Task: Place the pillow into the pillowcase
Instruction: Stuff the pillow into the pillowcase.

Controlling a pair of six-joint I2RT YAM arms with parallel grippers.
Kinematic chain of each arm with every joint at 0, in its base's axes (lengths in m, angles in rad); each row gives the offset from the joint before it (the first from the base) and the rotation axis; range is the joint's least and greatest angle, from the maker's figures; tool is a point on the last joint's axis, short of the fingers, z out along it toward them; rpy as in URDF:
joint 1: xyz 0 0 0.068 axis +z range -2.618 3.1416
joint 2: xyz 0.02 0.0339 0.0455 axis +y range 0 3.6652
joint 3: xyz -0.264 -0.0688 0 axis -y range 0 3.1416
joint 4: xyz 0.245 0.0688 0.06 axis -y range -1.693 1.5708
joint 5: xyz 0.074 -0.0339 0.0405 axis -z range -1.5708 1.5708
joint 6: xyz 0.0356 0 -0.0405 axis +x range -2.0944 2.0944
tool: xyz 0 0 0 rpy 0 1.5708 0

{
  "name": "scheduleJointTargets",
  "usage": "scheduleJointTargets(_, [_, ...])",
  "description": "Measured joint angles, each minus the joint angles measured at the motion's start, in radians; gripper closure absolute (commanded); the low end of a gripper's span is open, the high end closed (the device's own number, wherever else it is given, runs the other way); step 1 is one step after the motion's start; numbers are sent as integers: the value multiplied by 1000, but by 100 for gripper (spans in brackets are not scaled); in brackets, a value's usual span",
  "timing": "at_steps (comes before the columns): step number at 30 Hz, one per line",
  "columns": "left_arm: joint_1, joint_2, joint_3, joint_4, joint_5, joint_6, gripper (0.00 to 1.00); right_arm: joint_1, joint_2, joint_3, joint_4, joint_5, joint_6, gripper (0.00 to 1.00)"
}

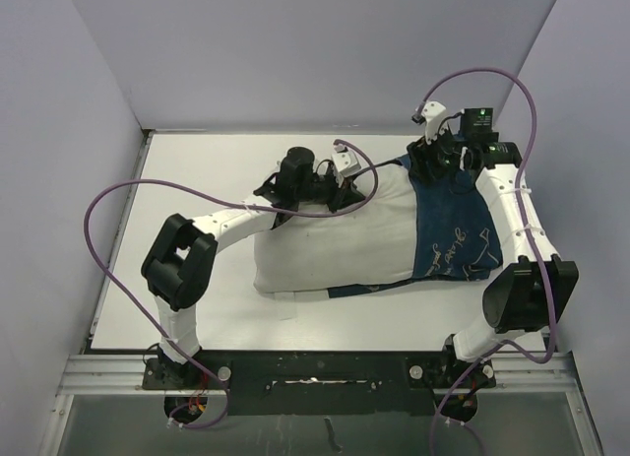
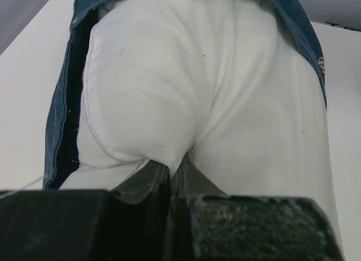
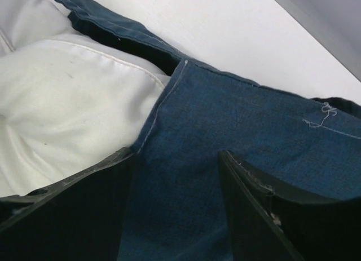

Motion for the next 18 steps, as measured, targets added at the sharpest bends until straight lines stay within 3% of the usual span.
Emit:
scheduleJointTargets(10, [-5,-8,31,-67,-23,71,100,67,50,137,3,-3,-3,42])
scheduleJointTargets(18, [-4,-16,109,-180,-72,277,100,57,159,209,1,-19,17,41])
